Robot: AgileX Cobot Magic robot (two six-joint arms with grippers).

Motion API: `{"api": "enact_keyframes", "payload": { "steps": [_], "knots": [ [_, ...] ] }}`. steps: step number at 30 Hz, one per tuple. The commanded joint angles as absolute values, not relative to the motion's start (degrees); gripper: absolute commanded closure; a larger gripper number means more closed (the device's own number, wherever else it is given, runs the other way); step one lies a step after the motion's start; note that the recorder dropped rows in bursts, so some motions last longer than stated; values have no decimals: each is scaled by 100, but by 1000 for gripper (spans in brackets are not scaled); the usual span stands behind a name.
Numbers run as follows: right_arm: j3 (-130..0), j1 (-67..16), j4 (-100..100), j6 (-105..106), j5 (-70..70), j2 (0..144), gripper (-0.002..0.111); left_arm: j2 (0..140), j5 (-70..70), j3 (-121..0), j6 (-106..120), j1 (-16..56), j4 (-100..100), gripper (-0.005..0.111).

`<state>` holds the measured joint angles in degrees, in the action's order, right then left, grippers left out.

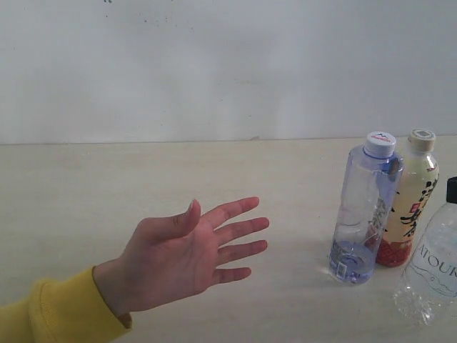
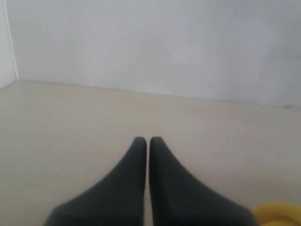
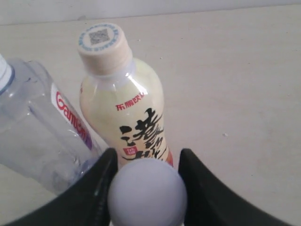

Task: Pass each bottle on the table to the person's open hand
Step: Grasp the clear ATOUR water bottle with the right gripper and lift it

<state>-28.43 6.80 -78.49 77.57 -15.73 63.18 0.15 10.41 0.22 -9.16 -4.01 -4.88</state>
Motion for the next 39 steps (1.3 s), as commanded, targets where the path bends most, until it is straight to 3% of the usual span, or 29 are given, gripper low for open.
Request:
{"api": "enact_keyframes", "payload": {
  "steps": [1,7,16,27,39],
  "knots": [
    [-2870,667,-7859,7789,-1681,6333,108,0,1047,0,-923,-416,-491,103],
    [-2870,667,-7374,7193,-1665,6030,109,0,1047,0,-923,-416,-491,103],
    [-2870,667,-3957,3696,-2900,4706,109,0,1047,0,-923,-416,-491,103],
    [-2870,667,-4452,3929,-4743,3334,109,0,1047,0,-923,-416,-491,103],
    [-2870,667,-5932,5239,-5211,3344,109,0,1047,0,-923,-416,-491,103]
  ]
}}
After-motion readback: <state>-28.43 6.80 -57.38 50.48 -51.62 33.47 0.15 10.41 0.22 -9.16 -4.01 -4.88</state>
